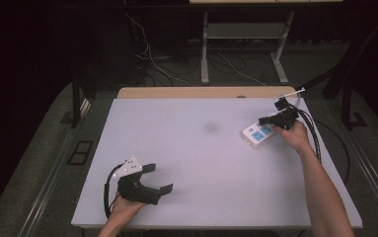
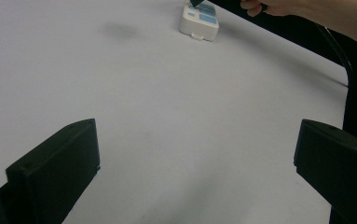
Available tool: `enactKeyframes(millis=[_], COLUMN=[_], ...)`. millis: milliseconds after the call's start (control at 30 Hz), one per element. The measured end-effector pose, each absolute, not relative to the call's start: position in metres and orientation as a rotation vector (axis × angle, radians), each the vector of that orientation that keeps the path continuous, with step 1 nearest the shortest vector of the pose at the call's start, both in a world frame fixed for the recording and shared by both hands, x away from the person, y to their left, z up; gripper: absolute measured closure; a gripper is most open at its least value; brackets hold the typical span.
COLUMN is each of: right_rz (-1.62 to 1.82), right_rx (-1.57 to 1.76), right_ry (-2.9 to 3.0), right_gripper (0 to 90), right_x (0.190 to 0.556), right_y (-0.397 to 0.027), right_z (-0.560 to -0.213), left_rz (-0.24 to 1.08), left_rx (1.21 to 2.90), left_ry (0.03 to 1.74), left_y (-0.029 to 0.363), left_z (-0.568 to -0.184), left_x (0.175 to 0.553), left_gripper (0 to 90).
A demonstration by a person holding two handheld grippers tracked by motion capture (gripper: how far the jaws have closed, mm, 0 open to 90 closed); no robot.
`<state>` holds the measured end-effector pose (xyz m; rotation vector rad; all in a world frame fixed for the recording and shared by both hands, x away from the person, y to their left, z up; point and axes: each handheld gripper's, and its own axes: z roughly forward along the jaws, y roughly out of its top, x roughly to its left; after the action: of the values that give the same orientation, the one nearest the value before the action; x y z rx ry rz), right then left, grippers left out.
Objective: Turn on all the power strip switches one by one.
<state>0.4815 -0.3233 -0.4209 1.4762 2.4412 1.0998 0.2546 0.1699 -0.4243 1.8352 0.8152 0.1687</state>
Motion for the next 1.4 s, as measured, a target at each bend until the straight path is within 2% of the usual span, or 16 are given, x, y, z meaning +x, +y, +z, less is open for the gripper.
enactKeyframes(millis=[467,1400], right_rz=[1.113,1.131], right_rx=[1.452,1.46], right_ry=[2.465,2.431], right_gripper=[90.0,90.0], right_x=[0.484,0.48], right_y=[-0.312,-0.322], right_z=[-0.423,-0.425], left_rz=[0.168,0.166], left_rx=[1.833,1.836], left_ry=[0.813,0.818], left_y=[0.171,0.171], left_z=[-0.424,-0.425], left_x=[0.254,0.255], left_gripper=[0.0,0.0])
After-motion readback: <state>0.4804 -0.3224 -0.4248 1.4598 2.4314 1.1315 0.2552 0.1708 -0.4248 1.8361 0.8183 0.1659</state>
